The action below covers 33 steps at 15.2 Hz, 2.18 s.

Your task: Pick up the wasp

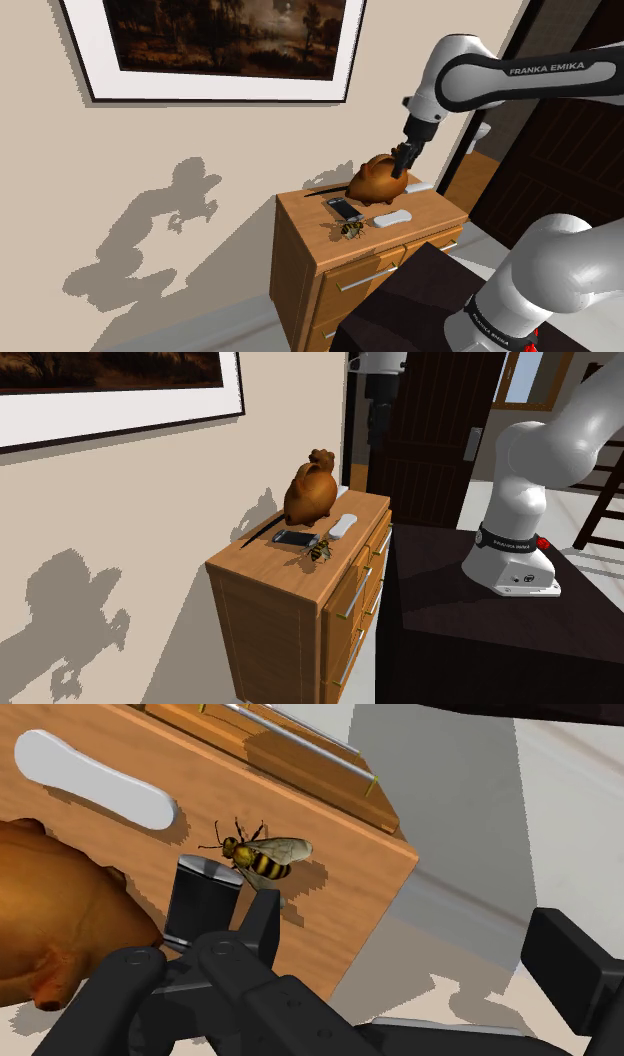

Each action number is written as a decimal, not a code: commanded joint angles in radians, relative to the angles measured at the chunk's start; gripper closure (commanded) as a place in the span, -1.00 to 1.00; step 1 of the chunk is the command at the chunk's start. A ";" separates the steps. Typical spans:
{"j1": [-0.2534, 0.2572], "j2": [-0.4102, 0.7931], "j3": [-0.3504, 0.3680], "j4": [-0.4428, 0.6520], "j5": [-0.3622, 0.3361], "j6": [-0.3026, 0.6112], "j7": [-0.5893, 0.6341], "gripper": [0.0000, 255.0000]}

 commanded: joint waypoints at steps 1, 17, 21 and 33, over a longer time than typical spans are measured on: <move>0.000 0.042 -0.004 -0.036 -0.014 0.087 -0.017 -1.00; -0.018 0.650 -0.038 -0.041 -0.134 0.759 -0.107 -1.00; -0.023 0.832 -0.049 0.028 -0.178 0.890 -0.105 -1.00; -0.002 1.235 -0.095 0.253 -0.248 1.104 -0.092 -1.00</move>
